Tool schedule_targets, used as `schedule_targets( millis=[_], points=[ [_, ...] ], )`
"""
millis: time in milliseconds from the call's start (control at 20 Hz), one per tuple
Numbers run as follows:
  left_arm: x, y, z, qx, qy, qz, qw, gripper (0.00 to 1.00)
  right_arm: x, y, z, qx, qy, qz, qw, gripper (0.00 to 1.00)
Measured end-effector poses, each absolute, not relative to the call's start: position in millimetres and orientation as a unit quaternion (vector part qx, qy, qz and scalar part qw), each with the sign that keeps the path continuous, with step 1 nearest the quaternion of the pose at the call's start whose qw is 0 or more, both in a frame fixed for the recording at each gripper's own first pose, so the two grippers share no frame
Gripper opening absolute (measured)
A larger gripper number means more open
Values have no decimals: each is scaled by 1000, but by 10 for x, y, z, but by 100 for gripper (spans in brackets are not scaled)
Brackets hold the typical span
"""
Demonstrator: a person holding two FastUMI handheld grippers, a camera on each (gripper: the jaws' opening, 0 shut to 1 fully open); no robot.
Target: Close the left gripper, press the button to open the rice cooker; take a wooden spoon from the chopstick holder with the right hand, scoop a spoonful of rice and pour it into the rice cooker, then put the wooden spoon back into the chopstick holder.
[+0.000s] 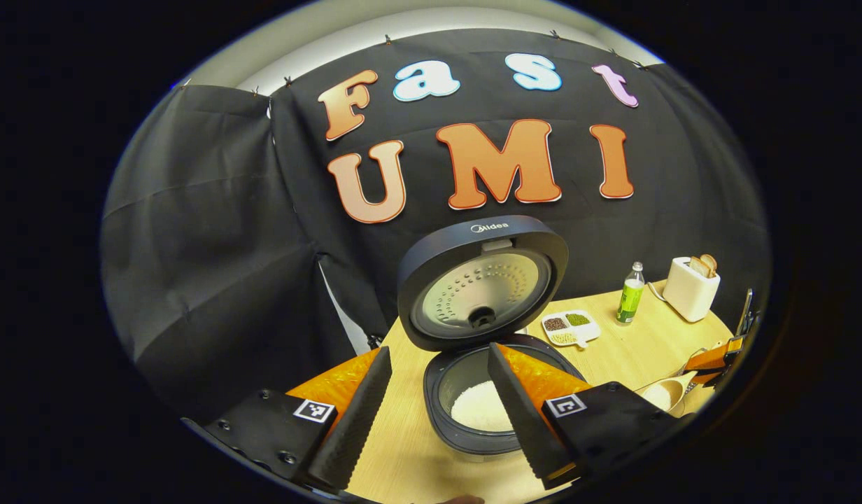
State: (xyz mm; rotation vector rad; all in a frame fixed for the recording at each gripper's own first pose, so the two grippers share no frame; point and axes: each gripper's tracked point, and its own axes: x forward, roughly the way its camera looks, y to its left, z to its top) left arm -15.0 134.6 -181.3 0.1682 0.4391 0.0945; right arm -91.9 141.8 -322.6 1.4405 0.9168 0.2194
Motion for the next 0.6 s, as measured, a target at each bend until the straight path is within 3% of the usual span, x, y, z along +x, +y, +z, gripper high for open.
schedule_targets(
  millis=[50, 100, 600],
  points=[
    [-171, 1360, -1807, 84, 216, 52, 971, 94, -890, 1414, -3164, 641, 400, 100, 647, 8],
    [-184, 1373, -1789, 82, 214, 56, 972, 85, -846, 1417, -3121, 649, 398, 104, 640, 8],
    [-292, 1632, -1621, 70, 183, 109, 975, 86, -298, 1766, -2636, 683, 392, 138, 601, 8]
  ],
)
